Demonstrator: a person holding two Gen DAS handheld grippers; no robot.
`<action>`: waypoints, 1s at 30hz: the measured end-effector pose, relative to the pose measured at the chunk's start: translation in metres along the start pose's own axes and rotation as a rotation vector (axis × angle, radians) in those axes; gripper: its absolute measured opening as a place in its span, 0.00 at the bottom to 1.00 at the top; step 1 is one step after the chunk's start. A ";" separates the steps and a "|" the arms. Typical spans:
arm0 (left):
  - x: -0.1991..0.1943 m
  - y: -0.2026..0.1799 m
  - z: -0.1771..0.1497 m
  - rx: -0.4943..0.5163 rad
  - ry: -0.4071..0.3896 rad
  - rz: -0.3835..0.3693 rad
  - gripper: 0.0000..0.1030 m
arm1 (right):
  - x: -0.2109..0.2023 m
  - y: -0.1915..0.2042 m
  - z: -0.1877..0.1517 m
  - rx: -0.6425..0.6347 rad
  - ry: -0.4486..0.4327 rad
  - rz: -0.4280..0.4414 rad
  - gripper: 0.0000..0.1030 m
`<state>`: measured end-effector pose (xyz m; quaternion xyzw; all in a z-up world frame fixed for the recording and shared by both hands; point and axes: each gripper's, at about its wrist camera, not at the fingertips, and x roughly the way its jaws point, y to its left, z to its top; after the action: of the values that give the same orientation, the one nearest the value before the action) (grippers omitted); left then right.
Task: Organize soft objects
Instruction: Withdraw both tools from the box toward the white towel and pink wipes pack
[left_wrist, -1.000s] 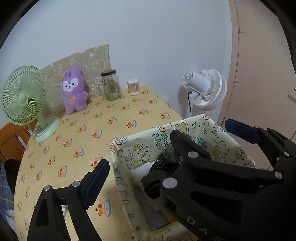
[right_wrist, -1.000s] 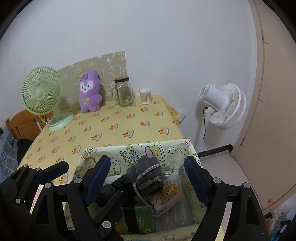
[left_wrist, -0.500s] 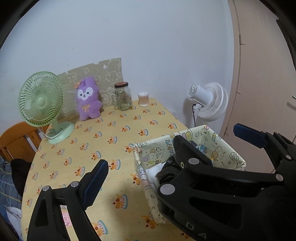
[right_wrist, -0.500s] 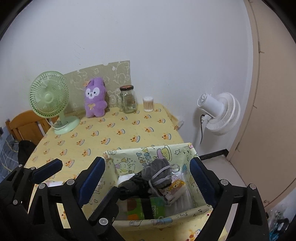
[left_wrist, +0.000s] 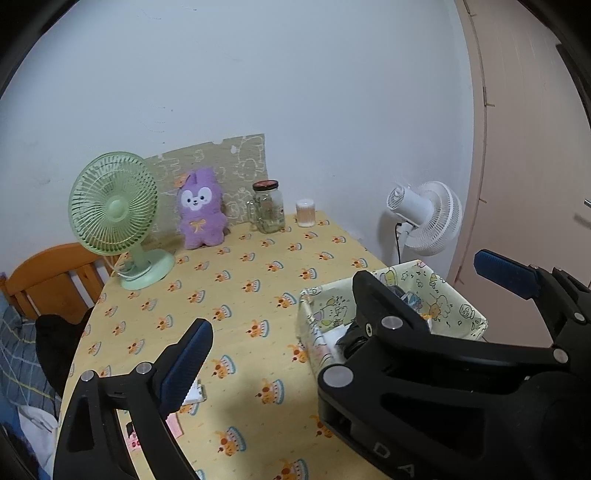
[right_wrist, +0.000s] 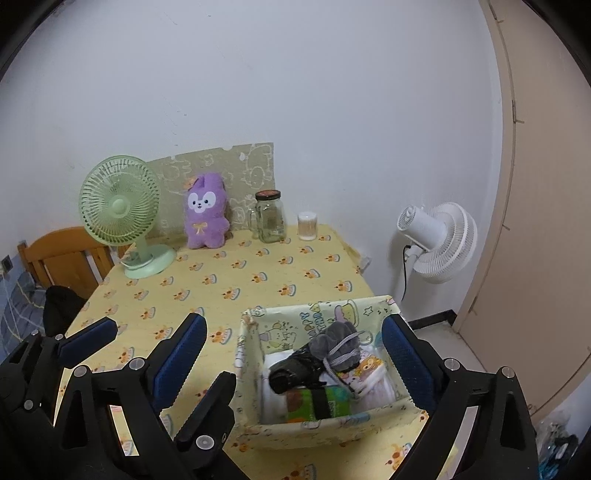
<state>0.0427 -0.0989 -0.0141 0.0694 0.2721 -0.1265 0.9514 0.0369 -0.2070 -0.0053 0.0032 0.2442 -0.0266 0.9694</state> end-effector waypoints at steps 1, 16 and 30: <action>-0.002 0.002 -0.001 -0.002 -0.001 0.003 0.94 | -0.002 0.003 -0.001 0.000 0.000 0.002 0.95; -0.020 0.044 -0.021 -0.041 -0.020 0.065 0.94 | -0.010 0.050 -0.012 -0.008 -0.008 0.059 0.96; -0.012 0.079 -0.054 -0.062 0.011 0.088 0.94 | 0.002 0.090 -0.038 -0.020 0.001 0.089 0.96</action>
<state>0.0280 -0.0105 -0.0478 0.0524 0.2777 -0.0755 0.9563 0.0258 -0.1165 -0.0404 0.0046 0.2446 0.0188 0.9694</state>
